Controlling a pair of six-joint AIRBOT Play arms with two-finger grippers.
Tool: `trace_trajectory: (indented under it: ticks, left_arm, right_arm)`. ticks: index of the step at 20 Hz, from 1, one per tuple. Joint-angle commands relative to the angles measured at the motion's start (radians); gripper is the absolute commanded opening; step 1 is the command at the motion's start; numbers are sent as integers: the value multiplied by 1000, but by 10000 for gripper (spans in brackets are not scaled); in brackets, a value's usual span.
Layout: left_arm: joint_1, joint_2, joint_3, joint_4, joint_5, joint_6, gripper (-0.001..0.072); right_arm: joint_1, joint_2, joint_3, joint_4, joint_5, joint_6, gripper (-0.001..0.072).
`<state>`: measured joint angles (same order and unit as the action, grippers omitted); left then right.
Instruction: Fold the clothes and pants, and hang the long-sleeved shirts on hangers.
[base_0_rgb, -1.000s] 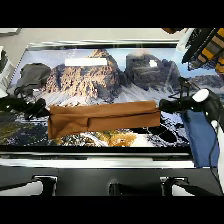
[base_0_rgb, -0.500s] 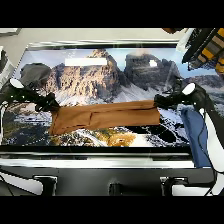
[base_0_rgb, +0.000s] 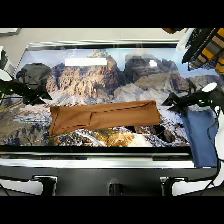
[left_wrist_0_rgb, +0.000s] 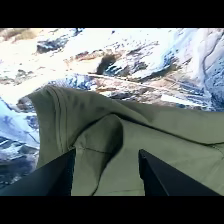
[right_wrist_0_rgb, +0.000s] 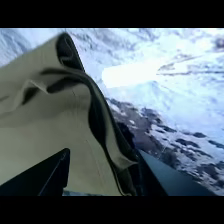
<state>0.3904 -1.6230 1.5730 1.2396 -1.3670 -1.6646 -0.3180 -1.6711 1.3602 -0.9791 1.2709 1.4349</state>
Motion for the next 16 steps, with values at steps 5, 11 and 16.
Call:
trace_trajectory:
  ticks: [5, 11, 16]
  left_arm:
    - [0, 48, 5, 21, 2, -1, 464]
    - [-18, 47, 4, 21, 2, 0, 464]
    - [-56, 43, 4, 6, 3, -2, 409]
  right_arm:
    - [47, -122, 4, 131, 0, -119, 496]
    - [182, -171, 5, 117, -64, -113, 372]
    - [191, -105, 5, 67, -72, -50, 31]
